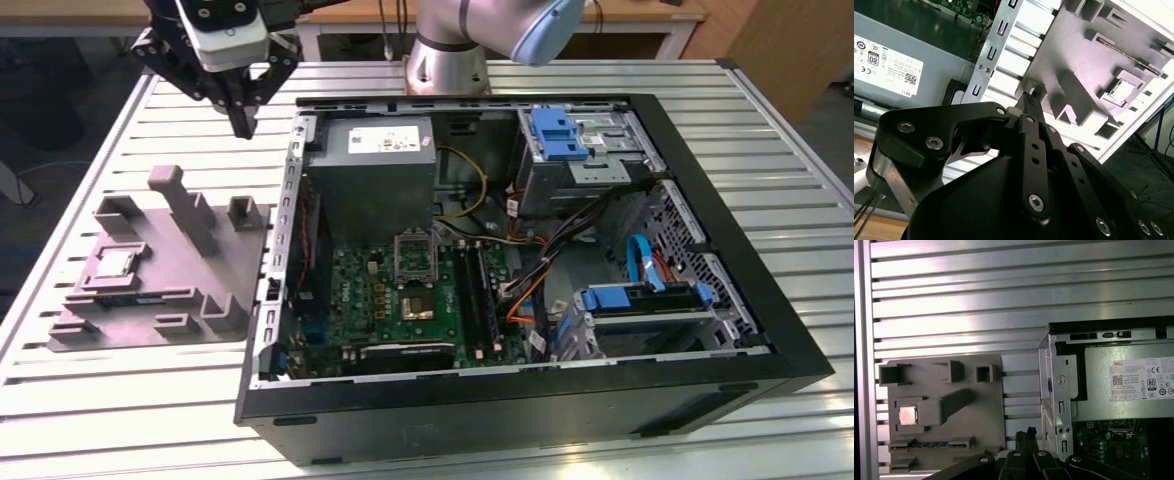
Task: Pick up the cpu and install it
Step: 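Reach for the cpu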
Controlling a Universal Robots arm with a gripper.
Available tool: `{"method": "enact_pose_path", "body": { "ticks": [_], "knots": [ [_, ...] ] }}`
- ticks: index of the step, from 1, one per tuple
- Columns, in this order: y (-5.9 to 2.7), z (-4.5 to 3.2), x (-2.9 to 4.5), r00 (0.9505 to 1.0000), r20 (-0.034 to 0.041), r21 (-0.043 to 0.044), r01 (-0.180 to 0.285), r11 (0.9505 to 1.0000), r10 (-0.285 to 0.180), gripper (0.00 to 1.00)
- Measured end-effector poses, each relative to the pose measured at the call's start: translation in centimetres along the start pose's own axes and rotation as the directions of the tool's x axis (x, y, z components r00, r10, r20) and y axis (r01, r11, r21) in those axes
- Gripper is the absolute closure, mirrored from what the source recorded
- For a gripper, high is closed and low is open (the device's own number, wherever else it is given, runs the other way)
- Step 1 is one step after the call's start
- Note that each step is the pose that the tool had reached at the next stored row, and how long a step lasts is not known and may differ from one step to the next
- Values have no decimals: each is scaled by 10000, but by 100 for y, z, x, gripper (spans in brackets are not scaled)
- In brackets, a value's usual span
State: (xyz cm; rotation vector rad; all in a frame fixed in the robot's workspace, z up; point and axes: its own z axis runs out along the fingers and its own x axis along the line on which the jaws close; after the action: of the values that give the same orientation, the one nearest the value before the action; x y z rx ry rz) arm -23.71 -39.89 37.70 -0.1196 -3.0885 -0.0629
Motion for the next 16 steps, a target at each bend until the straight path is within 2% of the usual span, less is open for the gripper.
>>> {"method": "enact_pose_path", "body": {
  "ticks": [16],
  "knots": [
    [-3, 2, 35, 10000, 0, 0, 0, 10000, 0, 89]
  ]
}}
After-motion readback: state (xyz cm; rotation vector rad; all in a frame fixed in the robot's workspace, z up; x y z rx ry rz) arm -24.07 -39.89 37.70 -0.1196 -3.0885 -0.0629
